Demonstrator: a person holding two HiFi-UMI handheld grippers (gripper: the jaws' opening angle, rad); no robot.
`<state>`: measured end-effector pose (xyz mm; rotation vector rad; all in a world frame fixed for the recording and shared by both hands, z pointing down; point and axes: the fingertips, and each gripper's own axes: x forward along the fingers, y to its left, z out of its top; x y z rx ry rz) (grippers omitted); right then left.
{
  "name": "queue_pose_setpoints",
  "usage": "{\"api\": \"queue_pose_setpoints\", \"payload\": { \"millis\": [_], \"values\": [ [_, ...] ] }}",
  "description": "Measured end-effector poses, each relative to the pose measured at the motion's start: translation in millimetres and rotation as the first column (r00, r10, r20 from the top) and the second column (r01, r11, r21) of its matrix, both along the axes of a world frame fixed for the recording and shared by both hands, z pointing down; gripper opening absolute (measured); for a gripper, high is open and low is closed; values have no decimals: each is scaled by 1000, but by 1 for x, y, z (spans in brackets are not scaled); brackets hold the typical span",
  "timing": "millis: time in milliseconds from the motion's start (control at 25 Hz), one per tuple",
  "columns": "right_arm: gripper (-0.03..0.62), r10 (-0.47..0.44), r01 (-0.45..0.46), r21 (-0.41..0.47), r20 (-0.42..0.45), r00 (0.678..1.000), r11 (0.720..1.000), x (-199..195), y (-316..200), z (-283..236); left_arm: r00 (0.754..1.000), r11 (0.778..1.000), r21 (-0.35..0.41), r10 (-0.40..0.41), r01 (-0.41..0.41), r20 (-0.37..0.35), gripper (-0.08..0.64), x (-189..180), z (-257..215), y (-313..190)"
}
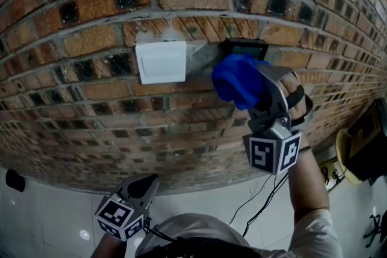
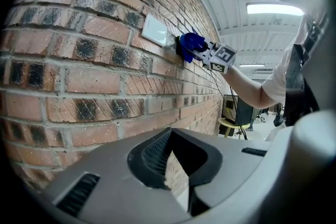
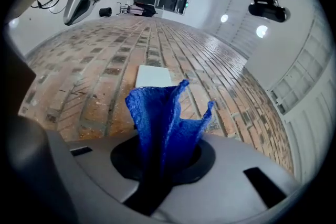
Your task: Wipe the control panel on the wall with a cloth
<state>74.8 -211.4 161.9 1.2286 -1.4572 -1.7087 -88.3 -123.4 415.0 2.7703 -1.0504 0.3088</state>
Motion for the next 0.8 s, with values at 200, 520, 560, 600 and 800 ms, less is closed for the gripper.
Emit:
{"api": "queue_pose_setpoints", "payload": {
  "millis": [200,520,560,600,800],
  "values": [
    [89,9,-7,-77,15,1000,997,2,-6,55,1000,1000,-6,5,-5,5,1,1,2,1],
    [89,22,-27,-174,-32,999,984,1,-18,95,1000,1000,1,16,-16,7,1,5,-1,4],
    [89,19,-24,-170,-32,999,985,0,-14,88,1000,1000,2,15,-15,8,2,4,-1,5],
    [89,15,-19,-159,-29,999,987,0,-8,79,1000,1000,2,12,-12,8,0,3,-2,5],
    [89,-19,19,-17,-12,1000,1000,-5,26,10,1000,1000,-2,3,-3,0,1,1,-1,4]
  ]
}}
